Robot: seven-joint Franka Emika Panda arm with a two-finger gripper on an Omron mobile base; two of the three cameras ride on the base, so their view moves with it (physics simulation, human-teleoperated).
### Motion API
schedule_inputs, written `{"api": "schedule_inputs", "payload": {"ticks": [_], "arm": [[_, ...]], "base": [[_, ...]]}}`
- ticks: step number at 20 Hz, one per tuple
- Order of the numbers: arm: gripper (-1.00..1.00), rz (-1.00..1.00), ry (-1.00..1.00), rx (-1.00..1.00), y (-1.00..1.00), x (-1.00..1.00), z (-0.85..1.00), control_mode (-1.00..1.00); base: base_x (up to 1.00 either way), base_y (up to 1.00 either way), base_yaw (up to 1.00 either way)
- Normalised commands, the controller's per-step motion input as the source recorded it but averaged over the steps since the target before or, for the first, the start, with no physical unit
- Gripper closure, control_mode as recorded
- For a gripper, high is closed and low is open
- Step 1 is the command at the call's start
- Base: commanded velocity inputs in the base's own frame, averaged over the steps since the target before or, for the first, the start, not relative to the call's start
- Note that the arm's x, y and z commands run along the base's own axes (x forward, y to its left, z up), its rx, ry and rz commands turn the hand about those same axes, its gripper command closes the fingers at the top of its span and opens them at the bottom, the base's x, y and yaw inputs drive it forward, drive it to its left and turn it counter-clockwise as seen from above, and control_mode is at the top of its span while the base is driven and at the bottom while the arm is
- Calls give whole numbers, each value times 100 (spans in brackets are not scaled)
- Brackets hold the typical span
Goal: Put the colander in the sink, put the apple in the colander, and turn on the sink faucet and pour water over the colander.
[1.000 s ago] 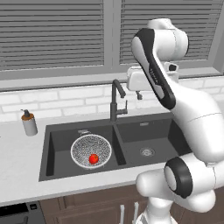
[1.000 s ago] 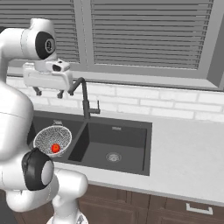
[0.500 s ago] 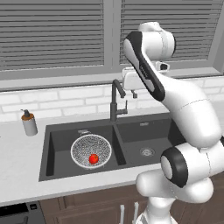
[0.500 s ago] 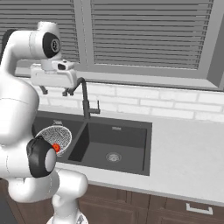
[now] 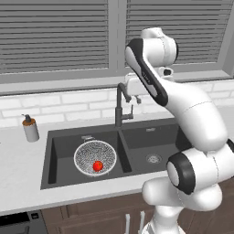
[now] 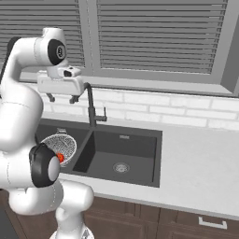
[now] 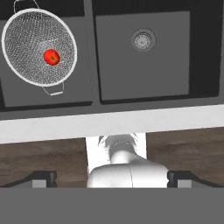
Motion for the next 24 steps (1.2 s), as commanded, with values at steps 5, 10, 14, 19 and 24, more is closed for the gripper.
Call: {"api": "schedule_inputs", "payload": {"ticks": [5, 10, 14, 19, 24], "arm": [[-100, -5, 0, 1, 1, 20, 0, -100], [-100, -3, 0, 0, 12, 35, -10, -100], [-100, -3, 0, 0, 8, 37, -16, -100], [-100, -6, 0, 0, 0, 28, -20, -100], [-100, -7, 0, 0, 1, 11, -6, -100]], "base": [[0, 0, 0], [0, 0, 0], [0, 0, 0], [0, 0, 0], [0, 0, 0]]}}
